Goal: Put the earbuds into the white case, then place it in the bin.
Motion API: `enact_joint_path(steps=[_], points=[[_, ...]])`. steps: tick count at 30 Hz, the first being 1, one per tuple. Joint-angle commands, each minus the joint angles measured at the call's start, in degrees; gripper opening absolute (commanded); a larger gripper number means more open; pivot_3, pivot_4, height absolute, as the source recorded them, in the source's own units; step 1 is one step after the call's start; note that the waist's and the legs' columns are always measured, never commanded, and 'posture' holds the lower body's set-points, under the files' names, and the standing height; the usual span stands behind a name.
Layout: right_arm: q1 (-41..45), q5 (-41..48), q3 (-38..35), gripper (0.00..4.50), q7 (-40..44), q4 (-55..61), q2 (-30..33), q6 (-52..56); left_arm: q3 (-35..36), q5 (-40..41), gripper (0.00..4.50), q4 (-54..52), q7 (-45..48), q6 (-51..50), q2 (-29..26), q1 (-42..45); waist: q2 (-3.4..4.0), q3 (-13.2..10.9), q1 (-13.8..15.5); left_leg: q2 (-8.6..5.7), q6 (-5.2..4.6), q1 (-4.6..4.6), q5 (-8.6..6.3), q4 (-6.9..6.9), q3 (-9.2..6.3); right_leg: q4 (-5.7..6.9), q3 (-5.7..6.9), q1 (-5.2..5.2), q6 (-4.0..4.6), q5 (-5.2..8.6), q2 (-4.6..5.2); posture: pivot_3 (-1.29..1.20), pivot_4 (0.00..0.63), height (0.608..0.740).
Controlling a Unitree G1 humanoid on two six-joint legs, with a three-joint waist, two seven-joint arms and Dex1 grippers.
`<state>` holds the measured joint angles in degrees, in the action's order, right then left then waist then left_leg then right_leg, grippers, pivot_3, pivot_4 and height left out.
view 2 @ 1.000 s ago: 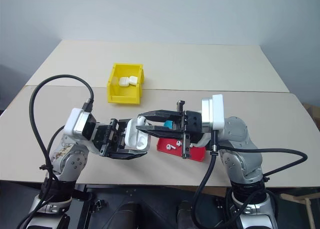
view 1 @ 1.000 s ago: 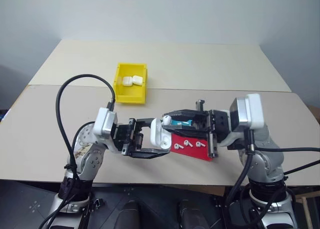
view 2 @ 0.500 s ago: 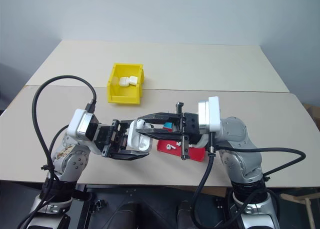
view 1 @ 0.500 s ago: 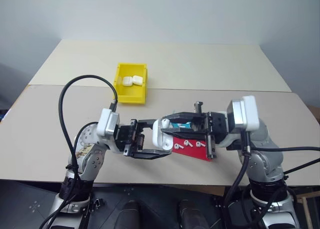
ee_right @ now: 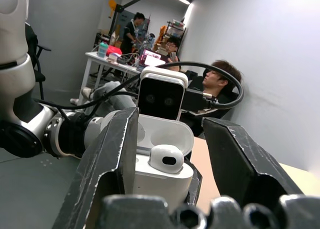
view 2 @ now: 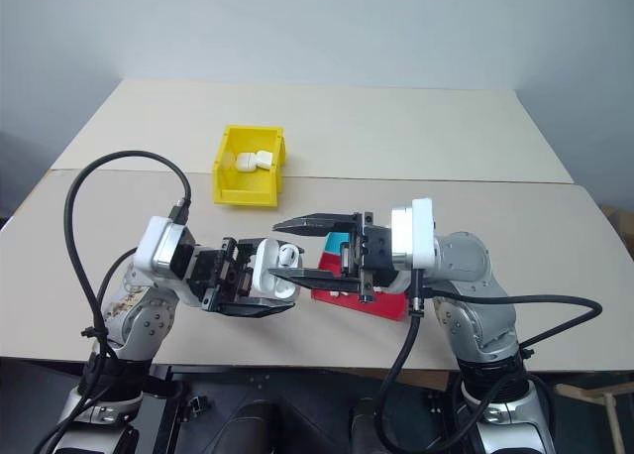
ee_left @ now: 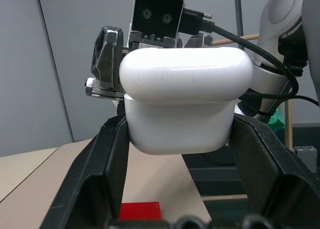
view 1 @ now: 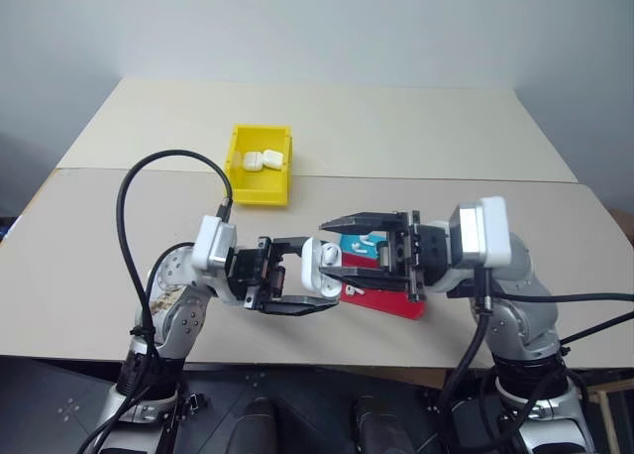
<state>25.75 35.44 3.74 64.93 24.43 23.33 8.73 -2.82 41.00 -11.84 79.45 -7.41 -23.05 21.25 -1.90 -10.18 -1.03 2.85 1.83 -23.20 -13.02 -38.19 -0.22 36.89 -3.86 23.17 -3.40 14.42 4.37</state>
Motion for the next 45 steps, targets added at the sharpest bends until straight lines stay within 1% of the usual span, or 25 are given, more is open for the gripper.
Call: enact_joint_path(steps=[1,6,9,11,13,14,16,18,21,24,27,28,30,33,38,41,43,45], points=[[-0.02,-0.32,0.16,2.53,0.07,0.56,0.67,-1.25,0.40,0.47,2.77,-1.23,0.08,1.29,0.50,0.79,0.00,0.00,0.01,0.00,0.00,0.00,0.00,0.00,0.00,0.00,0.00,0.00,0.00,0.00,0.00,0.00,0.150,0.740],[0.20,-0.29,-0.40,2.53,-0.28,0.48,1.31,-1.34,0.25,-0.21,2.77,-1.10,0.21,1.64,0.68,0.60,0.00,0.00,0.00,0.00,0.00,0.00,0.00,0.00,0.00,0.00,0.00,0.00,0.00,0.00,0.00,0.00,0.150,0.740],[1.46,3.18,-3.62,2.53,-2.14,1.22,4.03,3.04,0.51,-1.99,2.77,-0.31,1.23,3.27,-0.44,-0.42,0.00,0.00,0.03,0.00,0.00,0.00,0.00,0.00,0.00,0.00,0.00,0.00,0.00,0.00,0.00,0.00,0.150,0.740],[2.77,6.01,-6.50,2.53,-2.87,1.79,9.81,9.32,1.44,-3.09,2.77,0.08,2.75,4.97,-2.33,-2.32,0.01,-0.01,0.04,0.00,0.00,-0.01,0.00,0.00,0.00,-0.01,0.00,0.00,0.00,0.00,0.01,0.00,0.150,0.740],[4.31,7.00,-9.04,2.53,-3.52,1.65,17.46,16.04,3.02,-3.17,2.77,-0.77,3.99,6.13,-4.74,-5.39,0.03,-0.02,-0.03,-0.01,0.00,-0.02,0.00,0.02,0.01,-0.04,0.00,0.00,0.01,0.00,0.02,0.00,0.150,0.740],[4.84,7.44,-9.60,2.53,-3.80,1.55,19.90,18.20,3.46,-3.02,2.77,-1.15,4.23,6.46,-5.43,-6.36,0.04,-0.03,-0.04,0.00,0.00,-0.02,0.00,0.05,0.02,-0.05,-0.01,0.03,0.01,0.00,0.02,0.00,0.150,0.740],[7.01,4.54,-7.88,2.53,-2.03,0.22,28.41,23.81,4.68,-2.67,2.77,-2.98,3.95,6.64,-7.19,-9.76,0.07,-0.05,-0.02,0.02,0.00,0.00,0.00,0.14,0.01,-0.08,0.00,0.06,0.05,0.02,0.00,0.00,0.150,0.740],[9.76,-0.25,-3.97,2.53,-0.17,-1.66,34.73,26.51,5.36,-2.78,2.77,-4.21,3.79,7.54,-8.12,-12.67,0.08,-0.06,0.02,0.03,0.00,0.01,0.00,0.21,0.03,-0.10,0.00,0.07,0.06,0.03,0.01,0.00,0.150,0.740],[15.05,-7.00,3.53,2.53,4.74,-6.35,39.02,26.84,5.49,-3.36,2.77,-5.00,2.80,8.68,-8.14,-15.31,0.09,-0.06,-0.16,0.04,0.00,0.04,0.00,0.21,0.07,-0.12,-0.03,0.06,0.07,0.03,0.02,0.00,0.150,0.740],[22.58,-19.56,14.52,2.53,8.36,-15.55,37.89,22.94,4.63,-4.09,2.77,-5.78,1.50,9.86,-7.29,-16.91,0.09,-0.06,-0.34,0.04,0.00,0.05,0.00,0.21,0.09,-0.13,-0.04,0.08,0.07,0.03,0.01,0.00,0.150,0.740],[30.02,-30.52,23.35,2.53,11.20,-26.65,33.72,17.32,3.33,-5.09,2.77,-6.67,-0.12,10.73,-6.22,-17.80,0.09,-0.06,-0.66,0.04,0.00,0.04,0.00,0.21,0.14,-0.14,-0.08,0.11,0.07,0.03,0.01,0.00,0.150,0.740],[32.08,-32.86,25.23,2.53,12.52,-30.02,32.16,15.56,2.90,-5.64,2.77,-6.92,-0.86,10.96,-5.75,-17.93,0.09,-0.06,-0.74,0.03,0.00,0.00,0.00,0.21,0.13,-0.15,-0.07,0.13,0.06,0.03,0.02,0.00,0.150,0.740],[35.30,-35.86,27.43,2.53,14.92,-35.58,29.27,12.86,2.32,-6.33,2.77,-7.41,-2.23,11.31,-5.00,-18.29,0.10,-0.07,-0.84,0.03,0.00,-0.08,0.00,0.21,0.13,-0.14,-0.07,0.22,0.06,0.02,0.01,0.00,0.150,0.740],[39.40,-41.41,30.19,2.53,15.89,-43.95,25.12,6.77,1.80,-6.50,2.77,-7.81,-3.33,11.66,-4.36,-18.84,0.11,-0.08,-1.02,0.03,0.00,-0.16,0.00,0.22,0.13,-0.12,-0.07,0.31,0.07,0.02,0.03,0.00,0.150,0.740],[43.79,-48.71,33.47,2.53,18.35,-55.35,20.23,-3.47,1.10,-6.87,2.77,-8.68,-4.24,12.11,-4.27,-19.68,0.12,-0.09,-1.04,0.03,0.00,-0.18,0.00,0.22,0.13,-0.09,-0.06,0.33,0.07,0.01,0.03,0.00,0.150,0.740],[44.75,-51.62,34.08,2.53,19.13,-58.67,18.56,-7.91,0.96,-7.18,2.77,-8.93,-5.03,12.01,-4.39,-19.92,0.13,-0.09,-1.12,0.03,0.00,-0.13,0.01,0.22,0.13,-0.02,-0.06,0.33,0.08,0.01,0.03,0.00,0.150,0.740],[44.28,-52.94,33.78,2.53,19.32,-58.44,18.38,-10.72,0.96,-7.28,2.77,-9.23,-5.70,11.78,-4.43,-20.24,0.17,-0.12,-1.13,0.03,0.00,-0.12,0.01,0.22,0.13,0.01,-0.06,0.33,0.08,0.01,0.02,0.00,0.150,0.740],[43.35,-53.36,33.02,2.53,19.66,-57.40,17.86,-10.97,0.80,-7.22,2.77,-9.52,-5.82,11.93,-4.50,-20.71,0.20,-0.13,-1.17,0.03,0.01,-0.12,0.01,0.22,0.13,0.01,-0.07,0.33,0.08,0.01,0.03,0.00,0.150,0.740]])
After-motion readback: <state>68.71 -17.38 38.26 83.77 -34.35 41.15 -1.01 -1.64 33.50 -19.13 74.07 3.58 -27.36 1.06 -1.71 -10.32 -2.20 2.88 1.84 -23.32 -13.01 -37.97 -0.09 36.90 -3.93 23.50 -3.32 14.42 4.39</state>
